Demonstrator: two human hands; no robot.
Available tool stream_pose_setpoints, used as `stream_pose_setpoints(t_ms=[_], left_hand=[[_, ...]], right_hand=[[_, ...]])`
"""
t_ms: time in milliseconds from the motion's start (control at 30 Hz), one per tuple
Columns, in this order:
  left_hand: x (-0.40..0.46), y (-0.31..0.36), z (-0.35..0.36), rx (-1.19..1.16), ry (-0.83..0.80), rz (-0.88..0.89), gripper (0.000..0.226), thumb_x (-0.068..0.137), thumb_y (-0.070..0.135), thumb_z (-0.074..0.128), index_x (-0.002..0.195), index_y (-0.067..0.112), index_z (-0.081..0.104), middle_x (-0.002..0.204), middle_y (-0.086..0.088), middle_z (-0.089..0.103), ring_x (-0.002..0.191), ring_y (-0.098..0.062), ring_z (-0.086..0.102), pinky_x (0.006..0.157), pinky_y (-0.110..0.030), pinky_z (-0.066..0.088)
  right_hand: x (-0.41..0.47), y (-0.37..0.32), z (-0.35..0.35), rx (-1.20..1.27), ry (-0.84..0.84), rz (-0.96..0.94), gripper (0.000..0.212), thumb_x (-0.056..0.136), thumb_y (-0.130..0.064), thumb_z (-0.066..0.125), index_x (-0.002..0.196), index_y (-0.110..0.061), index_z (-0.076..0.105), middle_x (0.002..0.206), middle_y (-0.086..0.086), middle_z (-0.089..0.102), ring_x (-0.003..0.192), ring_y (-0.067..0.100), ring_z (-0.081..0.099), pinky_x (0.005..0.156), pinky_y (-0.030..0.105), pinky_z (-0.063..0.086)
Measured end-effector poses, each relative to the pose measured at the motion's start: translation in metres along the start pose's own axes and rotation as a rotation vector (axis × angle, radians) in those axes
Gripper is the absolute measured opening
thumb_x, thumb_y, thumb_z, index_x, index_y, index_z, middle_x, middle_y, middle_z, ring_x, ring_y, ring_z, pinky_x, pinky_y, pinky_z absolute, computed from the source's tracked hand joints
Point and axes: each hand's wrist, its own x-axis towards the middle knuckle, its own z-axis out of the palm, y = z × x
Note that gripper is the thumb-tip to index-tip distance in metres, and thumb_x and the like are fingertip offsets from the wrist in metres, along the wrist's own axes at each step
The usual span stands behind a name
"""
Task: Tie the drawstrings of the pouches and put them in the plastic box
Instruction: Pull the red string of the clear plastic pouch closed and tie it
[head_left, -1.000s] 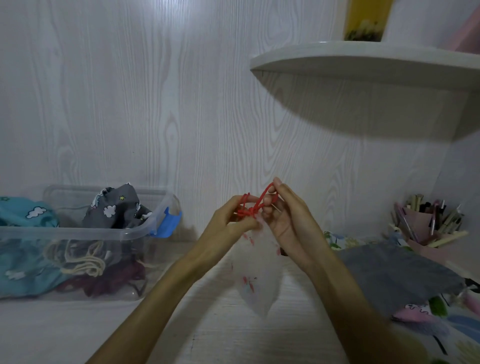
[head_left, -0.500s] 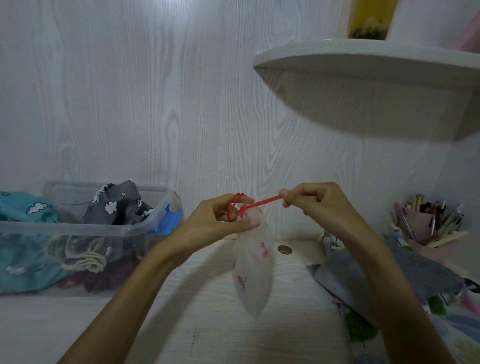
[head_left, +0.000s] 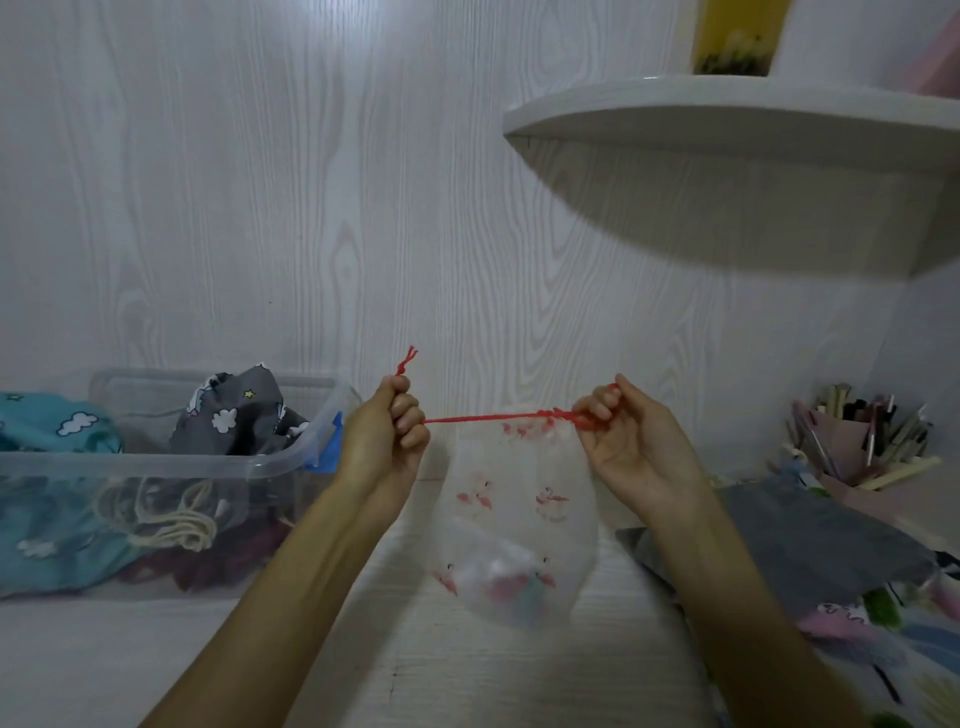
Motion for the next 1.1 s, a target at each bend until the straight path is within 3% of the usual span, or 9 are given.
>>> stream_pose_setpoints(t_ms=[100,267,400,500,567,667,900,1000,1100], left_hand=[[-0.003,0.002,0.005,0.094,0.054,0.093,0.032,0.1,0.014,0.035,0.07,0.018,0.044,0.039,0.011,0.031,0.031,-0.003,0.029,0.03,-0.012,0.024],[-0.024,0.018,0.027,0.531,-0.035,0.264,0.033,0.1,0.025,0.04,0.069,0.02,0.053,0.045,0.011,0.048,0.041,-0.001,0.045,0.042,-0.013,0.04],[-0.033,0.023,0.04,0.858,-0.126,0.397,0.036,0.099,0.031,0.039,0.073,0.023,0.062,0.077,0.015,0.068,0.077,0.002,0.062,0.088,-0.021,0.046],[-0.033,0.02,0.04,0.962,-0.138,0.375,0.035,0.099,0.033,0.038,0.08,0.027,0.067,0.098,0.013,0.066,0.093,-0.001,0.057,0.095,-0.027,0.039],[-0.028,0.015,0.037,0.995,-0.146,0.273,0.038,0.101,0.033,0.031,0.098,0.023,0.068,0.114,0.005,0.065,0.1,-0.008,0.057,0.089,-0.026,0.042],[-0.026,0.007,0.037,1.118,-0.185,0.064,0.047,0.103,0.034,0.022,0.122,0.013,0.059,0.126,0.0,0.06,0.103,-0.01,0.053,0.089,-0.027,0.038],[-0.038,0.003,0.032,1.562,-0.294,0.324,0.024,0.085,0.038,0.063,0.108,0.032,0.07,0.1,0.015,0.067,0.088,0.0,0.061,0.072,-0.015,0.044],[-0.037,-0.004,0.032,1.506,-0.293,0.412,0.022,0.082,0.038,0.068,0.101,0.031,0.073,0.066,0.024,0.061,0.047,0.01,0.054,0.052,-0.012,0.038],[-0.029,-0.008,0.029,1.446,-0.225,0.481,0.016,0.085,0.037,0.064,0.094,0.031,0.074,0.072,0.018,0.068,0.04,0.003,0.05,0.051,-0.015,0.041]], right_hand=[[0.006,0.004,-0.006,-0.189,0.049,-0.01,0.035,0.099,-0.018,0.042,0.063,-0.015,0.038,0.046,-0.003,0.036,0.035,0.007,0.031,0.037,0.016,0.034],[-0.009,0.009,0.009,-1.262,-0.137,-0.066,0.027,0.083,-0.029,0.068,0.077,-0.015,0.045,0.054,-0.004,0.037,0.041,0.006,0.033,0.041,0.018,0.032],[-0.02,0.014,0.018,-1.64,-0.307,-0.175,0.025,0.076,-0.041,0.072,0.098,-0.034,0.062,0.067,-0.014,0.057,0.059,0.0,0.054,0.064,0.018,0.046],[-0.025,0.016,0.022,-1.511,-0.394,-0.231,0.013,0.086,-0.034,0.062,0.091,-0.027,0.073,0.071,-0.015,0.07,0.063,0.004,0.064,0.065,0.015,0.05],[-0.025,0.014,0.022,-1.326,-0.297,-0.208,0.017,0.089,-0.031,0.059,0.09,-0.021,0.073,0.049,-0.013,0.054,0.044,0.004,0.041,0.048,0.013,0.034],[-0.019,0.012,0.02,-0.912,-0.141,-0.058,0.019,0.09,-0.028,0.059,0.09,-0.013,0.07,0.049,-0.006,0.026,0.04,0.005,0.021,0.037,0.015,0.023],[-0.01,0.022,0.015,-0.725,-0.004,-0.019,0.016,0.089,-0.025,0.061,0.09,-0.012,0.07,0.041,-0.007,0.026,0.033,0.005,0.022,0.034,0.015,0.025],[-0.01,0.025,0.017,-0.748,-0.038,-0.009,0.018,0.091,-0.024,0.058,0.097,-0.011,0.07,0.043,-0.007,0.025,0.036,0.005,0.023,0.037,0.015,0.029],[-0.01,0.025,0.02,-0.596,-0.078,0.041,0.023,0.096,-0.015,0.046,0.108,-0.005,0.063,0.05,-0.004,0.026,0.04,0.006,0.024,0.042,0.018,0.027]])
